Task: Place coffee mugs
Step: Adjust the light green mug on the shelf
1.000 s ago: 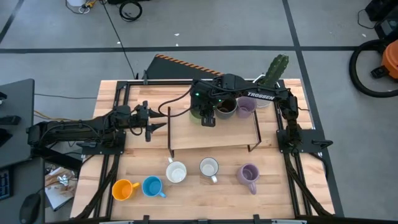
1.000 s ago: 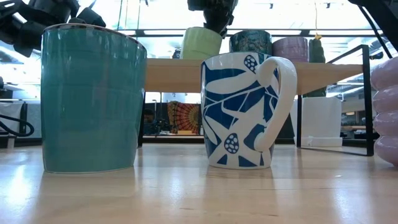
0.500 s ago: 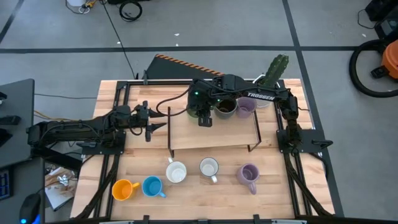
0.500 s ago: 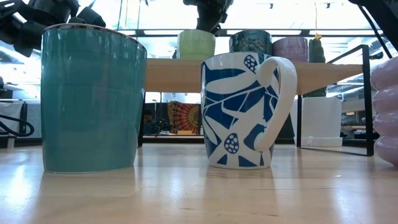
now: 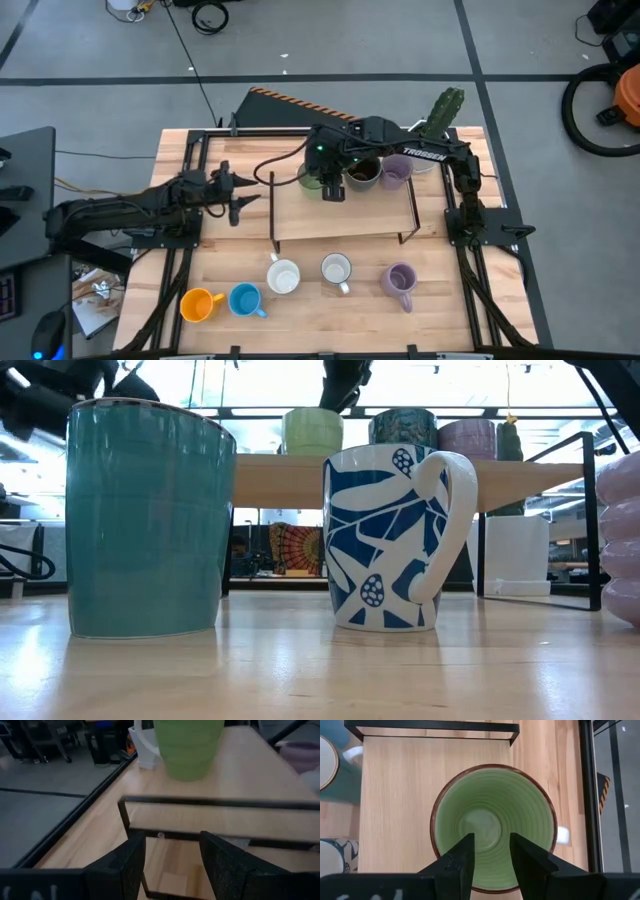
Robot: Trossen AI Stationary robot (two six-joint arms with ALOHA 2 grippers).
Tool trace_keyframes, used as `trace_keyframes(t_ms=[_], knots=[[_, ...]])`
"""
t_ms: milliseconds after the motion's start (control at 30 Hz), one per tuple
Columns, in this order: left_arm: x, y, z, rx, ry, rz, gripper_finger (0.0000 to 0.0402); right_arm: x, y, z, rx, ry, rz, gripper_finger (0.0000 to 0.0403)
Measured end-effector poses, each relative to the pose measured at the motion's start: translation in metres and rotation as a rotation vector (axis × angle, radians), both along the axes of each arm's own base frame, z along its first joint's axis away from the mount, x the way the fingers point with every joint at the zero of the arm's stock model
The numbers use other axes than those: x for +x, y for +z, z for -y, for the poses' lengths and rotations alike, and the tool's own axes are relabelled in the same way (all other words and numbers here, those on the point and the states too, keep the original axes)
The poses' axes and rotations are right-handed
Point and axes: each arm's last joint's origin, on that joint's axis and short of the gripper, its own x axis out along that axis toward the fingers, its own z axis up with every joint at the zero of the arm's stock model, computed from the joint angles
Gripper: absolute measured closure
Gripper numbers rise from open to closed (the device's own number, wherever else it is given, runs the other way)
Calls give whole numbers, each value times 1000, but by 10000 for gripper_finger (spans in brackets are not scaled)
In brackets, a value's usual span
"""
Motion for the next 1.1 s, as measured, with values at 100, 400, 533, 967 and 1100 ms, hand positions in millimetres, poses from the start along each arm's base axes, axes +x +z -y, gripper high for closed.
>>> trace_keyframes(t_ms=[100,400,533,967,1100], knots=[[-1,19,1,-2,-2,73,208,0,0,0,-1,0,3,273],[16,36,-2,20,-55,175,208,1,0,0,-9,-4,8,273],[28,33,-5,20,-72,182,208,1,0,0,-9,-1,9,273],[47,27,-9,62,-104,185,186,2,1,0,11,14,19,273],[51,26,-10,64,-104,199,147,2,1,0,11,16,20,273]])
